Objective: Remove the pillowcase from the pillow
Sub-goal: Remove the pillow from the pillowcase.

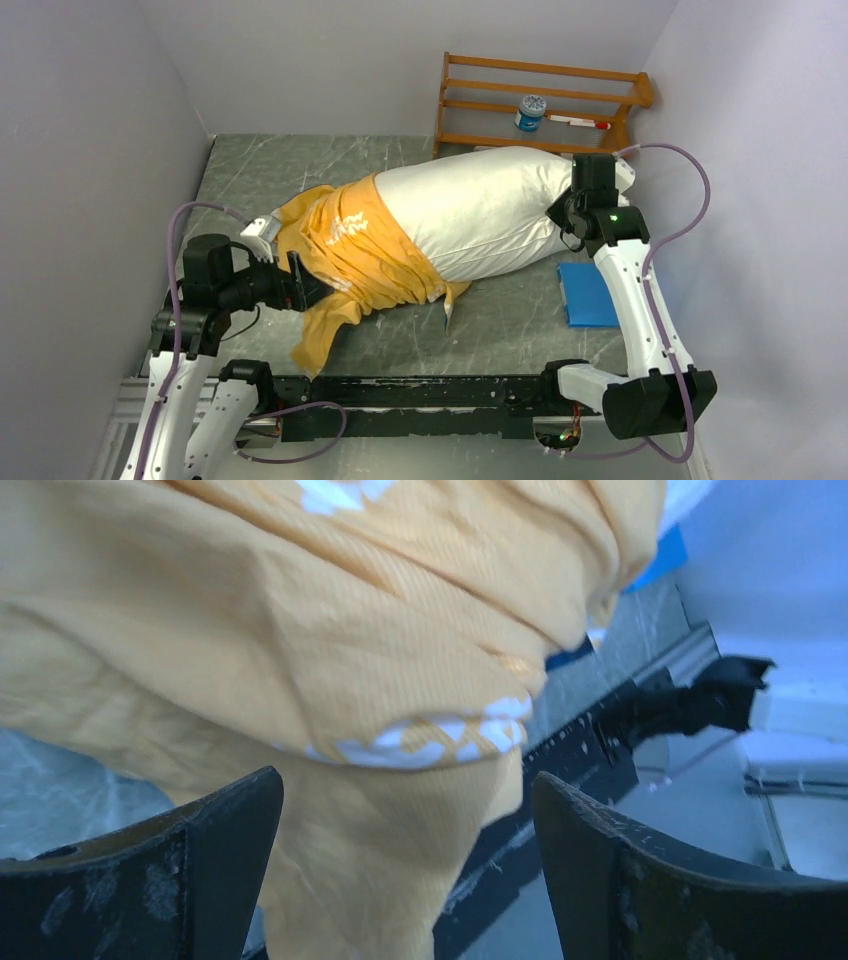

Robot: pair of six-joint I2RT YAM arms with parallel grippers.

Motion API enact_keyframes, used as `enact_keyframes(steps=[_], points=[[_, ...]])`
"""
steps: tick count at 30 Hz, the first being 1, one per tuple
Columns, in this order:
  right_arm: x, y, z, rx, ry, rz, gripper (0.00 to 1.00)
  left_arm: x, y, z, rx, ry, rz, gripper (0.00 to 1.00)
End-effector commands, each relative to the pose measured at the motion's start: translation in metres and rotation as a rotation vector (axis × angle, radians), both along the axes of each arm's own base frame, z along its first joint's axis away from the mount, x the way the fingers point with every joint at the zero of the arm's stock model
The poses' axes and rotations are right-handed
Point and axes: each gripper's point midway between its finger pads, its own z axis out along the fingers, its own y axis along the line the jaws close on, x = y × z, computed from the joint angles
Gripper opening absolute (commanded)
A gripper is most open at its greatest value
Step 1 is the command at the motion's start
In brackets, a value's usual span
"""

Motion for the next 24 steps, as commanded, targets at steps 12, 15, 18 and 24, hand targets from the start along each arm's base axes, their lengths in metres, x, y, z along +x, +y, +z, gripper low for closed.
enact_keyframes(steps=[12,15,18,24], points=[[0.024,0.011,0.036,0.049,-0.12,0.035,0.0,-0.029,-0.022,-0.049,-0.037,0.24,-0.208,0.41],[0.021,0.004,0.039,0.044,-0.145,-0.01,0.0,0.006,0.039,-0.054,0.263,0.25,0.14,0.05],[0.021,-0.003,0.033,0.019,-0.129,-0.038,0.0,0.02,0.094,-0.021,0.385,0.163,0.496,0.05],[0.024,-0.018,0.025,-0.049,-0.08,-0.087,0.0,0.002,0.175,0.044,0.51,0.057,0.995,0.05]])
